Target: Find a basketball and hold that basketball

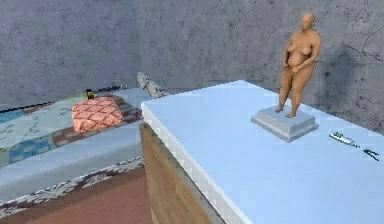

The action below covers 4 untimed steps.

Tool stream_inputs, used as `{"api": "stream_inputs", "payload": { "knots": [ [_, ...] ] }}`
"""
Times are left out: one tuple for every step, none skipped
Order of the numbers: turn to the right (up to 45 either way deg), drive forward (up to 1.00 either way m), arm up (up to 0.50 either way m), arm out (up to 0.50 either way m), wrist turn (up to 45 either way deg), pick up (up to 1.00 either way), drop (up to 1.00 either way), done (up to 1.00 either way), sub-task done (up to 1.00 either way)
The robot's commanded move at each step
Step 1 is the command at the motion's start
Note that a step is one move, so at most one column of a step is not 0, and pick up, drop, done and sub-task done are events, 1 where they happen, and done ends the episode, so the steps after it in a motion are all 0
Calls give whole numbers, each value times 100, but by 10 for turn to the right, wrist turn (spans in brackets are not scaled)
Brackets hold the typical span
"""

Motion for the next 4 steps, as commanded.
{"api": "stream_inputs", "payload": {
  "knots": [
    [0, 0, 0, 0, 450, 0, 0, 0, 0],
    [0, 0, 0, 0, 300, 0, 0, 0, 0],
    [0, 0, 0, 0, 0, 100, 0, 0, 0],
    [0, 0, 0, 0, 0, 0, 0, 100, 0]
  ]
}}
